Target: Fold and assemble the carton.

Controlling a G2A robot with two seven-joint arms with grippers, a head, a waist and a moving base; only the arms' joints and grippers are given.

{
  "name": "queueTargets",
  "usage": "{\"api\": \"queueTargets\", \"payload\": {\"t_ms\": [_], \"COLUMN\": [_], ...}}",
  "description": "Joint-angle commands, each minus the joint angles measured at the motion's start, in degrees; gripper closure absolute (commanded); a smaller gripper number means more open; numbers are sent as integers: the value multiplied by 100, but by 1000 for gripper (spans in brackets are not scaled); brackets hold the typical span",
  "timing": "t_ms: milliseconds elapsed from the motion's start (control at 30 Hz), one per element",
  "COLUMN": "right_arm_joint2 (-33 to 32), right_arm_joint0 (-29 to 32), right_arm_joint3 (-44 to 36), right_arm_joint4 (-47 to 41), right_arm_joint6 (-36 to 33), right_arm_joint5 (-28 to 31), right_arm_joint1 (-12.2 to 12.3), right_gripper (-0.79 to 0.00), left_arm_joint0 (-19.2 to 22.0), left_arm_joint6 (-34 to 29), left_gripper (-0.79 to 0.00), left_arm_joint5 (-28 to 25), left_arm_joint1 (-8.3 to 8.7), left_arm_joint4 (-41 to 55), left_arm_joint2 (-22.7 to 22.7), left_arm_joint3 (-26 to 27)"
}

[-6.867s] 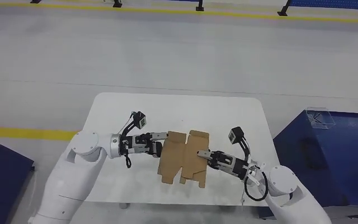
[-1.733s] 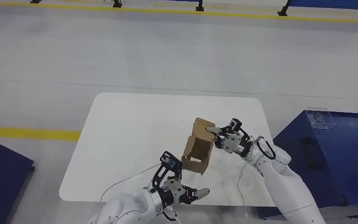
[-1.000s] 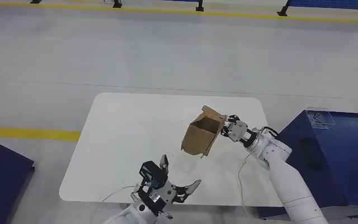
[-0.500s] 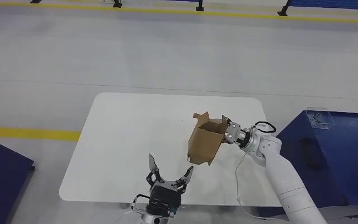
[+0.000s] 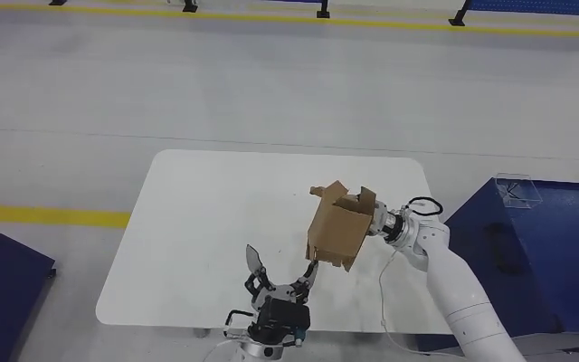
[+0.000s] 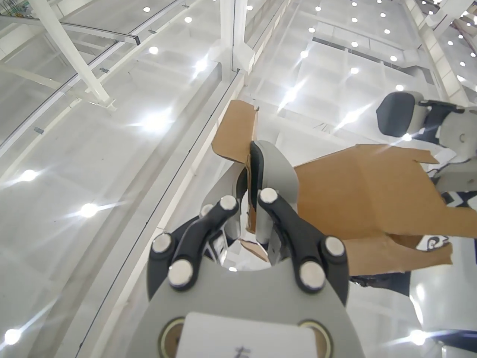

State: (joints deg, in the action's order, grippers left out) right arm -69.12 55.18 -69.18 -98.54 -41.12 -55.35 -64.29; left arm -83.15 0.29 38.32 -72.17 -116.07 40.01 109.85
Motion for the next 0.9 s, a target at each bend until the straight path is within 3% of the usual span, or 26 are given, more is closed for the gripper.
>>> {"api": "queueTargets", "payload": {"t_ms": [0, 600, 867], "right_arm_joint2": [-4, 74, 157], "right_arm_joint0": [-9, 94, 141], "right_arm_joint3": [9, -199, -256], "right_arm_joint4": [-72, 221, 190], "right_arm_joint6": [31, 156, 177], "right_arm_joint5": [-75, 211, 14], "right_arm_joint1": [-6, -62, -89], "right_gripper": [0, 0, 0], "left_arm_joint0": [-11, -473, -416], "left_arm_joint6": [-30, 351, 307], "left_gripper": [-785, -785, -785], "left_arm_joint5": [8, 37, 8], "left_arm_joint1": [-24, -178, -272], "left_arm_joint4": [-59, -506, -760], "left_arm_joint2": [31, 44, 108], "left_arm_joint3": [-57, 408, 373]}}
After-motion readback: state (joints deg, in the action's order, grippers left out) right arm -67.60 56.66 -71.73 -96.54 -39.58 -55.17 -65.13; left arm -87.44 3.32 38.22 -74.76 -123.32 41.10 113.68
